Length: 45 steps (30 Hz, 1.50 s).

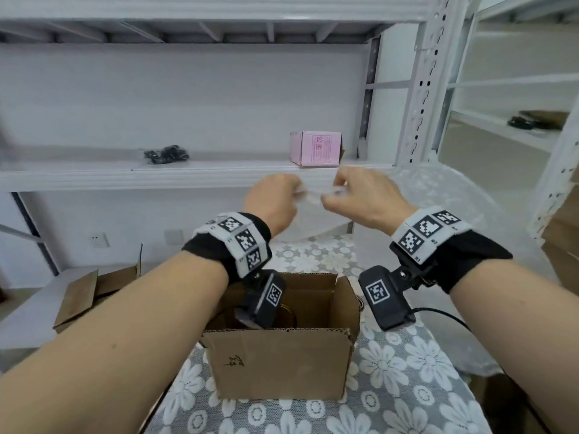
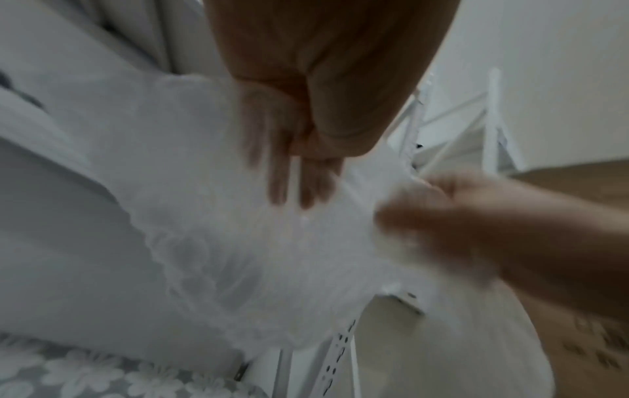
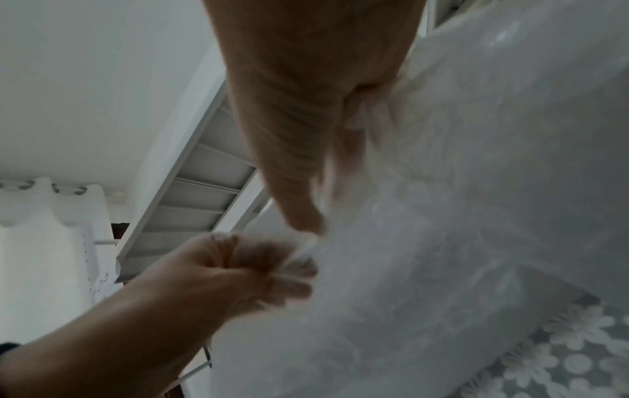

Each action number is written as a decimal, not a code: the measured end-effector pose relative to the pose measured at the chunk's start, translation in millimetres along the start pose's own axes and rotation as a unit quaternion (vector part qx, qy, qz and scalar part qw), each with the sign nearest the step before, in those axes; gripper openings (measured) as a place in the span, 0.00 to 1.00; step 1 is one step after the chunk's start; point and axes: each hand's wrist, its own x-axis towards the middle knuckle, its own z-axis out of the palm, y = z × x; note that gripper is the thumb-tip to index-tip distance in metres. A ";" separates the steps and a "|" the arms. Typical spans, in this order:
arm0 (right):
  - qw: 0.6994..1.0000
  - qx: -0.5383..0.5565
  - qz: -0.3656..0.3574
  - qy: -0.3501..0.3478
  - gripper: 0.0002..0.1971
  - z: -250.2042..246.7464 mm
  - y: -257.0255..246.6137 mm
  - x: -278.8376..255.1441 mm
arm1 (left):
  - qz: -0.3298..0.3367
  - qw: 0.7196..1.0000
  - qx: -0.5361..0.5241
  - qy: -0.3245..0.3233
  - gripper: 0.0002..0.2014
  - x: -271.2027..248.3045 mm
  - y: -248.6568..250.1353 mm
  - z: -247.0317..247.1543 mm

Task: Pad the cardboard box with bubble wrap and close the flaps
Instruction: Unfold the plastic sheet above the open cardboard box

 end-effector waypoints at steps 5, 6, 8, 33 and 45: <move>0.981 -0.147 0.090 -0.085 0.11 1.1 40.4 -7.5 | -0.094 0.989 -0.025 -0.113 0.09 1.9 -20.0 -17.1; 0.978 -0.157 0.113 -0.076 0.10 -1.9 46.8 -8.5 | -0.103 0.987 -0.030 -0.122 0.10 1.4 -23.0 -18.0; 0.975 -0.162 0.140 -0.050 0.11 -7.9 56.1 -9.3 | -0.126 0.980 -0.063 -0.141 0.10 0.1 -26.9 -18.6; 0.939 0.334 0.027 -0.080 0.11 10.0 3.6 -4.1 | -0.088 0.933 -0.266 -0.224 0.13 -6.3 -49.2 -31.2; 0.916 0.392 0.008 -0.086 0.11 13.3 -4.2 1.6 | -0.071 0.938 -0.252 -0.225 0.07 -0.8 -43.7 -27.2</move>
